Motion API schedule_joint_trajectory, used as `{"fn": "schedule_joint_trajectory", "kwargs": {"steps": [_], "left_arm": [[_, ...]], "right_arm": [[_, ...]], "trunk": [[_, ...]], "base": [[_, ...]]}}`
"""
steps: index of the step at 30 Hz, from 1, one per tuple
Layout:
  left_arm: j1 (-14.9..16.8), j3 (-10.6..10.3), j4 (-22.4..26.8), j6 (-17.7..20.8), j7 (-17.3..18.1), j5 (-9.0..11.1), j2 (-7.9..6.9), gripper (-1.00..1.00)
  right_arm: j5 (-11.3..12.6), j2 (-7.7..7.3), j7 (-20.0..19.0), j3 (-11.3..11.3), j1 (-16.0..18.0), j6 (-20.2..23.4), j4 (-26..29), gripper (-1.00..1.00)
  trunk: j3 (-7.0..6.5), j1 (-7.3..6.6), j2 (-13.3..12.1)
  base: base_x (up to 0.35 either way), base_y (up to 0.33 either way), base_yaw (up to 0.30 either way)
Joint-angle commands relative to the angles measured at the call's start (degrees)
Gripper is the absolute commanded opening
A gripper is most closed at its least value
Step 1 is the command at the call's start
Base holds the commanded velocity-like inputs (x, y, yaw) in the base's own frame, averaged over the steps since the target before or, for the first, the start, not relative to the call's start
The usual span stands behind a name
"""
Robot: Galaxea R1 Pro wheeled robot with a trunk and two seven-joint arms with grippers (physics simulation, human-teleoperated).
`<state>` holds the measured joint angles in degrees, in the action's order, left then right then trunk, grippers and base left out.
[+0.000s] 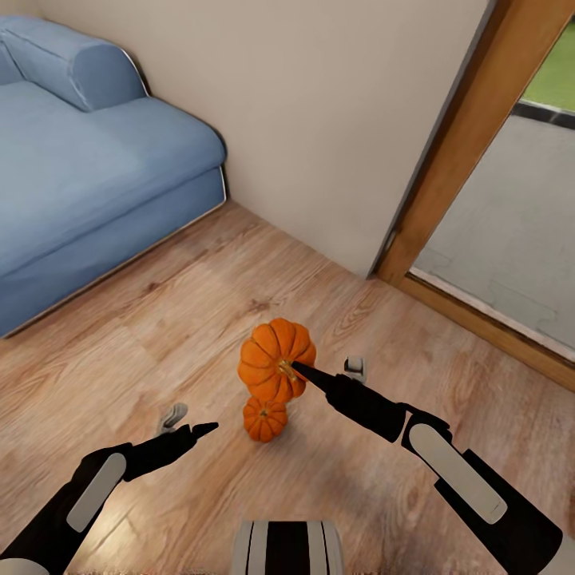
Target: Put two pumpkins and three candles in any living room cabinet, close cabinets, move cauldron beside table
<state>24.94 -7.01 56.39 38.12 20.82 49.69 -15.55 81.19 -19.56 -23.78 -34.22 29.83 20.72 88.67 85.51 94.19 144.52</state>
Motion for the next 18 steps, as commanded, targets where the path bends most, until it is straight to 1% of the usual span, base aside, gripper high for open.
{"fn": "schedule_joint_trajectory", "kwargs": {"steps": [1, 18], "left_arm": [[0.03, -0.09, 0.02, 0.20, 0.01, 0.24, -0.03, 1.00], [0.03, -0.60, 0.12, 0.20, 0.10, 0.23, -0.03, 1.00]], "right_arm": [[0.74, -0.04, -0.06, -0.03, 0.05, 0.29, -0.02, -1.00], [0.72, -0.04, -0.33, 0.06, 0.02, 0.20, 0.01, -1.00]], "trunk": [[0.26, 0.01, 0.03], [4.03, 0.45, 0.26]], "base": [[0.000, 0.000, 0.000], [0.000, 0.000, 0.000]]}}
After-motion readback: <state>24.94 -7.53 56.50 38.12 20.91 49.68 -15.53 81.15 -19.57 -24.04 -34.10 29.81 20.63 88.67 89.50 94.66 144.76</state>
